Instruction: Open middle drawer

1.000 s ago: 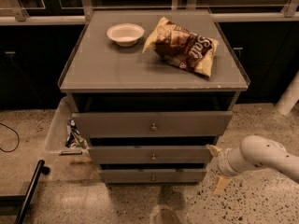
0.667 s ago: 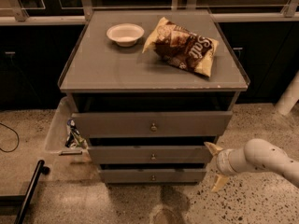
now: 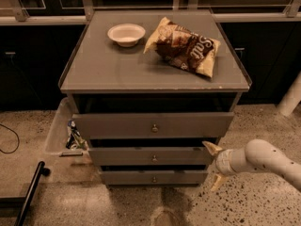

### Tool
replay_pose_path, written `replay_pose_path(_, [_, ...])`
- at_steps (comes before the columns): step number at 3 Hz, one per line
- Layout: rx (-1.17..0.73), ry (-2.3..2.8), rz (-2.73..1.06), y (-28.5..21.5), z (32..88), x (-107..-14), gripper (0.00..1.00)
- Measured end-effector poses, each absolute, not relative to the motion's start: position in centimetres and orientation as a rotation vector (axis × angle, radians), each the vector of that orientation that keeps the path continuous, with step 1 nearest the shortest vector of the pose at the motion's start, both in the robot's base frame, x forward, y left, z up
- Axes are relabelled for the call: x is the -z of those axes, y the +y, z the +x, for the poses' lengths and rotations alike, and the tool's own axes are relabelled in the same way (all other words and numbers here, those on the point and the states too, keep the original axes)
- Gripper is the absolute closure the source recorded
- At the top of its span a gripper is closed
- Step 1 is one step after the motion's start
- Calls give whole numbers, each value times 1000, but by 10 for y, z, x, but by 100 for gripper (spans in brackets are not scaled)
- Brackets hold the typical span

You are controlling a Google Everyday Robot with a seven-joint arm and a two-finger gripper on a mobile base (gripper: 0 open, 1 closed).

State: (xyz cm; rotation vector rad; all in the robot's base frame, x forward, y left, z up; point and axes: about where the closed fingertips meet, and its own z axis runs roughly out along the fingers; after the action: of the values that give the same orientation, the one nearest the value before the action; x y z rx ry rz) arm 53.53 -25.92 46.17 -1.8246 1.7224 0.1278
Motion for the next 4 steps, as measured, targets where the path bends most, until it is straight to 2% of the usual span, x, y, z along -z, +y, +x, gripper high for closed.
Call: replay_pose_path(4, [-213,1636,-1867,-219,575,-420,0])
